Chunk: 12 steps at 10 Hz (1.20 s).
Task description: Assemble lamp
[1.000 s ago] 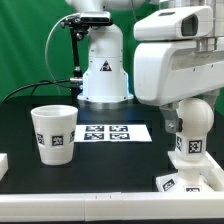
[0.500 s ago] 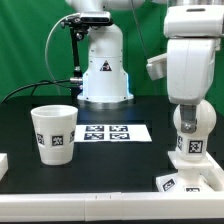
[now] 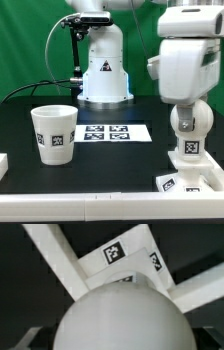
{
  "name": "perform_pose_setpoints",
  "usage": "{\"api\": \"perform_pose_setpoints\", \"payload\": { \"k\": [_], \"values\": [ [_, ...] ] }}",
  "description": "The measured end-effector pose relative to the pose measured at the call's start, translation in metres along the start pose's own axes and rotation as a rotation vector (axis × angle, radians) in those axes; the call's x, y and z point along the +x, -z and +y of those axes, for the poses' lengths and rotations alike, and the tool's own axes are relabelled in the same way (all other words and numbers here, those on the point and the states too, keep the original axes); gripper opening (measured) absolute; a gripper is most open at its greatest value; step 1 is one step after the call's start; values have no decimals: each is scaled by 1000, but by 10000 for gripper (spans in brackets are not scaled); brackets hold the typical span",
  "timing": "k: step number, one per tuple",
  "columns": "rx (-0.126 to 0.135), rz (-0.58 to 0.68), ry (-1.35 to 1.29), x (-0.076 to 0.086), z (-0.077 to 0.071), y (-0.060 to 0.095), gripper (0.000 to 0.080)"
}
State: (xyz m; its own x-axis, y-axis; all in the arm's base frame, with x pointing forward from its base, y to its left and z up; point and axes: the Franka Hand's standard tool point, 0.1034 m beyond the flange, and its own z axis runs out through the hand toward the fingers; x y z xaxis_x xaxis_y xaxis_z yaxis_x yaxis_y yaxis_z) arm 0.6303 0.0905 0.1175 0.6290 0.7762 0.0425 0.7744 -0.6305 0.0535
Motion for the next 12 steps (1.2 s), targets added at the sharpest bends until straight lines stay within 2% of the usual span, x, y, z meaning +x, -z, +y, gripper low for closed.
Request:
{"api": "perform_pose_setpoints", "payload": {
  "k": [2,4,10,12],
  "values": [
    [12,27,-308,1,2,0,574],
    [2,55,-581,5,8,1,576],
    [6,72,-992,2,16,4,576],
    [8,62,-1308,1,12,1,576]
  ]
}}
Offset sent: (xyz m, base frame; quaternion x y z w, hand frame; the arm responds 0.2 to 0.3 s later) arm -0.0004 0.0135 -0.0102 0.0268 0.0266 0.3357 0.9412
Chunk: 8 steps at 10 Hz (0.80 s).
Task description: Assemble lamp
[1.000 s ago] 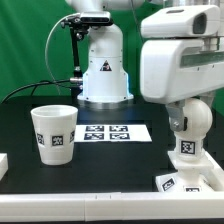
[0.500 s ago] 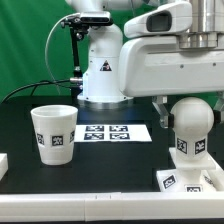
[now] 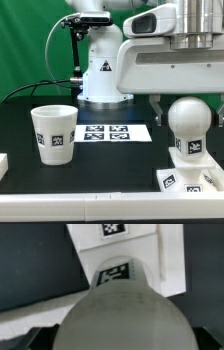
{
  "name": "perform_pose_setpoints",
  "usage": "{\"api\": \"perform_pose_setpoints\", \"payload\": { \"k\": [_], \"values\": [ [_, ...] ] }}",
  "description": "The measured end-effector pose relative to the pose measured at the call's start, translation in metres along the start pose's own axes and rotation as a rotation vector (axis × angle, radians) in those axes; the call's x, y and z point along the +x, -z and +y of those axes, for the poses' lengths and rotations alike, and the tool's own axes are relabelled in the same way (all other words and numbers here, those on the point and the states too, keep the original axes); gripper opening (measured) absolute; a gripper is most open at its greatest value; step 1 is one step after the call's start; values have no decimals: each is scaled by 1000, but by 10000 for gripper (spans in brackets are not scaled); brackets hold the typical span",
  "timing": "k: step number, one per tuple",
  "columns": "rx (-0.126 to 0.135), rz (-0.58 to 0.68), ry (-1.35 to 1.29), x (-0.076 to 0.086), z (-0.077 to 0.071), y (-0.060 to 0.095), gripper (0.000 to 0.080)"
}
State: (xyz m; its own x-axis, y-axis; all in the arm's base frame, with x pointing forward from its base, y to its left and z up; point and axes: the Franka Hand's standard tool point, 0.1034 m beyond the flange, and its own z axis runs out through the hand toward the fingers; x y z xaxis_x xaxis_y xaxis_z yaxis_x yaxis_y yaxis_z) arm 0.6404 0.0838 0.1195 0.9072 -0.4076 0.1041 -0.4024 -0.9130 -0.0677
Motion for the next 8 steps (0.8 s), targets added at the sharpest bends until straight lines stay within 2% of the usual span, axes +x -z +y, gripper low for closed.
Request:
{"api": "perform_pose_setpoints", "payload": {
  "k": [1,2,5,6,7,8],
  "values": [
    [1,-4,-156,-2,1,-1,577],
    [28,-29,-339,-4,1,-2,577],
    [87,-95,-807,-5,-3,-4,577],
    [91,-105,-865,-6,-4,-4,577],
    [91,-105,-852,-6,-4,-4,635],
    [93,-104,-818,-6,-4,-4,635]
  ]
}}
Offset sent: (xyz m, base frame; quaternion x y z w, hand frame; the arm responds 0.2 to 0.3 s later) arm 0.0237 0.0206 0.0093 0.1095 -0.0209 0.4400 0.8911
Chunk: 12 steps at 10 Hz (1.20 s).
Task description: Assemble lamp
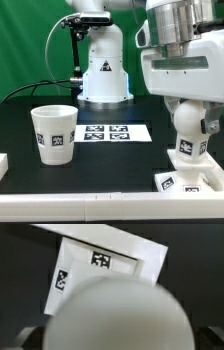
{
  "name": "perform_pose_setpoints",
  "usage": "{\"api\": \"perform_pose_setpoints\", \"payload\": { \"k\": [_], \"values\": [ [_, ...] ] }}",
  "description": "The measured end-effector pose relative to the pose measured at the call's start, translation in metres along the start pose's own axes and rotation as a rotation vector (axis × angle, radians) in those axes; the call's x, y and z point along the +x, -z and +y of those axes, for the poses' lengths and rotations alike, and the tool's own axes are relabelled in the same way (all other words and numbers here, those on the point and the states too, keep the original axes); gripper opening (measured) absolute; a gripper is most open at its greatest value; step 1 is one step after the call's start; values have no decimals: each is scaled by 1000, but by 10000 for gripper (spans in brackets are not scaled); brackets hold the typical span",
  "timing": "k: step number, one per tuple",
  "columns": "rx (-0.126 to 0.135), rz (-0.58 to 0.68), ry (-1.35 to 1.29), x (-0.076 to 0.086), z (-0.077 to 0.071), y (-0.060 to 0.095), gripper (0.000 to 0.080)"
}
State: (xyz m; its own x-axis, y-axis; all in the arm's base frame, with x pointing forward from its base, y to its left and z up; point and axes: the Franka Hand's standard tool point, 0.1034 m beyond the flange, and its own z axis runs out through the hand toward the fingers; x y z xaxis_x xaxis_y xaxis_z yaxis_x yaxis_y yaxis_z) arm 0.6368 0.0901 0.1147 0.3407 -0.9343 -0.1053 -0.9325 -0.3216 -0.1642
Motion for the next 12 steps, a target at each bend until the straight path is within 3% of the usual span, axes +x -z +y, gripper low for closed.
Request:
{"api": "perform_pose_setpoints", "payload": {
  "k": [1,3,4,8,9,10,12],
  "values": [
    [0,0,1,0,0,0,686],
    [-67,-37,425,-7,3,4,697],
    [-78,-59,549,-11,2,6,697],
    [-79,-60,862,-9,3,6,699],
    [-125,-35,1130,-9,6,6,699],
    [-145,-32,1307,-9,6,6,699],
    [-208,-30,1637,-20,7,1,699]
  ]
}}
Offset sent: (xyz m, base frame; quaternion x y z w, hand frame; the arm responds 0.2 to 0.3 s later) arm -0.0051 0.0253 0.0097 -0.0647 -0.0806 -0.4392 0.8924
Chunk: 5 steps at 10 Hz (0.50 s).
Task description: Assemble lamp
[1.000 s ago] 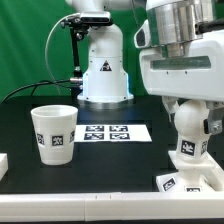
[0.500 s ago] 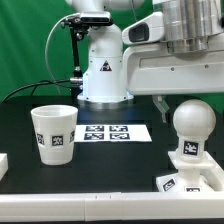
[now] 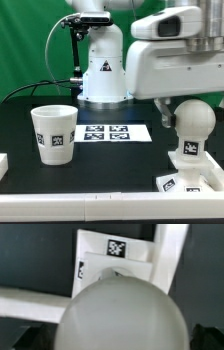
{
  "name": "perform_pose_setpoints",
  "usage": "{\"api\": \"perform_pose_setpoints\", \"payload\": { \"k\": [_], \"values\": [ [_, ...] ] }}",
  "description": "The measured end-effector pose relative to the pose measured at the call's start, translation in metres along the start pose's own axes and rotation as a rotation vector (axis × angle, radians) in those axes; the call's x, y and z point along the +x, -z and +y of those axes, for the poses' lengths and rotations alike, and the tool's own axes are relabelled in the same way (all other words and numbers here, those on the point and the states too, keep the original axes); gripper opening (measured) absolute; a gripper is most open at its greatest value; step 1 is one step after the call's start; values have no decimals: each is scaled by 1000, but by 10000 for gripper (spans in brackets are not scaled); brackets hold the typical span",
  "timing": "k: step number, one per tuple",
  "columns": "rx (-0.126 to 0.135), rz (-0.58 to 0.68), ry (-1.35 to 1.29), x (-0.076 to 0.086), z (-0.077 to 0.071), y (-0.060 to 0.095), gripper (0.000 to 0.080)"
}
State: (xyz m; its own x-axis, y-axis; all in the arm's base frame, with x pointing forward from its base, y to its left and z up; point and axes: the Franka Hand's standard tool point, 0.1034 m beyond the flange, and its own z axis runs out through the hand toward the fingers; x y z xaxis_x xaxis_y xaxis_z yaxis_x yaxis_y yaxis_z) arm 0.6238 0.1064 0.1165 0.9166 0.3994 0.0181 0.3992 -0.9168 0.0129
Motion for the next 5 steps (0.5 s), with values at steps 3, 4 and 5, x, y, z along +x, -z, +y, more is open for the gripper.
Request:
{"api": "perform_pose_setpoints", "payload": {
  "k": [3,4,5],
  "values": [
    [2,1,164,-1,4,0,699],
    [-9,-7,259,-2,6,0,699],
    [-42,-28,457,-2,7,0,699]
  ]
}}
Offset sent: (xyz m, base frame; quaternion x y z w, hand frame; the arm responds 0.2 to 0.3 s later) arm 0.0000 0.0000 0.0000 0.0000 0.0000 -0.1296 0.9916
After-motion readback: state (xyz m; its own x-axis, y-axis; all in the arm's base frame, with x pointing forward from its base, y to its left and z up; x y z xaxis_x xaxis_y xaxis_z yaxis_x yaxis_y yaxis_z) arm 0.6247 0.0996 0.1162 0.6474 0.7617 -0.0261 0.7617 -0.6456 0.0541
